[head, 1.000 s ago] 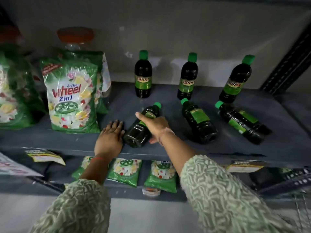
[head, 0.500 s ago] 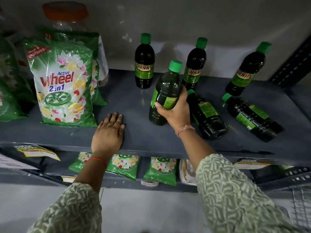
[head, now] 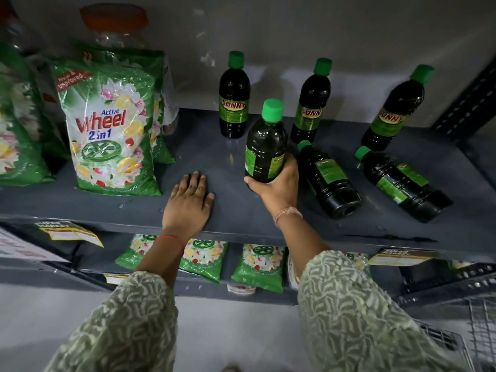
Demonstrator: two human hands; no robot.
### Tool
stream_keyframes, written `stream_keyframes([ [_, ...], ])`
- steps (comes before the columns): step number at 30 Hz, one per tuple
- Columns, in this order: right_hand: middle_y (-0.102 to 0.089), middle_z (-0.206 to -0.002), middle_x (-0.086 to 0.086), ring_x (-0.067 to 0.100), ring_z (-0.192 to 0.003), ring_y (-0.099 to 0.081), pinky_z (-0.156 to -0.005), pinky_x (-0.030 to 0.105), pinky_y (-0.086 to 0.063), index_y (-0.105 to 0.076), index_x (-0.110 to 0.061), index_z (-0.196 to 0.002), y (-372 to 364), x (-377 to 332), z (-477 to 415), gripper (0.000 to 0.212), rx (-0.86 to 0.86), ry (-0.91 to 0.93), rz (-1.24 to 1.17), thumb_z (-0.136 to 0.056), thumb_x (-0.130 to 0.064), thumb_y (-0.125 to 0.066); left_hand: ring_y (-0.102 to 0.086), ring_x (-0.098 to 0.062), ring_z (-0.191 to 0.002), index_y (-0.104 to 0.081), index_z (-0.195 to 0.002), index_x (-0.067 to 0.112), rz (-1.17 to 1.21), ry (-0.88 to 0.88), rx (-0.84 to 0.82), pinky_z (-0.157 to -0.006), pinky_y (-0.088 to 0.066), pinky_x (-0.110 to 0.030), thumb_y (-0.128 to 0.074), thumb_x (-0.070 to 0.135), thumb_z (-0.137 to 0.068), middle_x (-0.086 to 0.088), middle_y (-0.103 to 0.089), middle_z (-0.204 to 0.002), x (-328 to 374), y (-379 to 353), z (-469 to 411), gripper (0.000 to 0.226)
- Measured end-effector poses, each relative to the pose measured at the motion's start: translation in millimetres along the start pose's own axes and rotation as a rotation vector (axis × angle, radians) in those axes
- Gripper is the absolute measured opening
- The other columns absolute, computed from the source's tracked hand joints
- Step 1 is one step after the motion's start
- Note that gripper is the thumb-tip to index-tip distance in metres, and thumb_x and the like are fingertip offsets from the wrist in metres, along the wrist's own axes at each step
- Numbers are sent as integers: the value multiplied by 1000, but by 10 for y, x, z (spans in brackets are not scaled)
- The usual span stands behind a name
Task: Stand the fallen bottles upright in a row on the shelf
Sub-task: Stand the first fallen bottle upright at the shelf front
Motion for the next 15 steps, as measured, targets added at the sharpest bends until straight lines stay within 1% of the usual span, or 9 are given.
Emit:
stream_keyframes([
  [2,-59,-109,4,20,-99,-59,-91,41,-50,-39,-16,-120,26,61,-8,76,-101,-31,-58,-56,-18,-81,-7,-25,-146,-15,-145,10,-16,-7,-11,-119,-8,-39,-26,33,-96,-8,-12,-158,2,10,-1,54],
  [4,-59,-109,-1,15,-100,-59,-95,40,-49,-35,-17,-125,37,107,-19,77,-204,-57,-118,-62,-13,-79,-7,-24,-146,-14,-145,11,-14,-1,-18,-119,-8,-38,-25,33,-96,-6,-12,-158,8,15,-5,54],
  [5,-56,-115,-1,15,-106,-56,-99,41,-46,-33,-18,-127,39,97,-18,83,-217,-42,-124,-60,-20,-82,-6,-24,-146,-14,-145,12,-11,5,-22,-120,-7,-38,-25,34,-96,-6,-11,-158,10,15,-3,55],
  [7,-45,-131,6,22,-124,-44,-108,42,-37,-28,-18,-133,22,39,-21,106,-160,12,-49,-49,-42,-86,-6,-23,-146,-13,-145,13,-12,10,-22,-120,-7,-37,-24,35,-96,-5,-11,-158,7,9,-1,55],
  [9,-39,-135,12,29,-128,-36,-107,44,-31,-25,-13,-137,-21,-34,0,116,-71,19,80,-45,-48,-86,-6,-23,-146,-13,-145,14,-14,8,-22,-119,-7,-37,-24,36,-96,-5,-11,-158,1,11,2,55],
  [10,-40,-133,14,31,-125,-37,-104,44,-32,-26,-10,-136,-40,-63,14,113,-39,20,107,-46,-45,-86,-6,-22,-146,-13,-145,14,-15,7,-22,-119,-7,-37,-24,36,-96,-5,-11,-158,1,15,1,55],
  [12,-45,-127,15,31,-118,-45,-100,41,-39,-33,-7,-131,-52,-84,32,99,-15,40,81,-52,-34,-86,-5,-22,-146,-13,-145,14,-12,10,-21,-119,-6,-36,-24,36,-96,-4,-11,-158,-1,19,5,55],
  [14,-53,-118,10,25,-107,-54,-92,34,-46,-40,-11,-125,-7,-60,25,81,-58,38,30,-58,-24,-83,-5,-21,-146,-13,-145,15,-8,15,-23,-119,-6,-36,-24,36,-96,-3,-10,-158,1,20,6,55],
  [15,-57,-111,5,21,-101,-57,-88,31,-47,-42,-14,-123,19,-31,8,74,-118,13,1,-61,-20,-80,-5,-21,-146,-13,-145,15,-9,18,-24,-119,-6,-36,-24,36,-96,-3,-10,-158,2,19,4,55],
])
Point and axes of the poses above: each hand's wrist, its own z-axis away from the middle knuckle, its own y-axis out of the back of the hand, x = y × z, the point moved 4 cm from there along -z, towards the middle knuckle
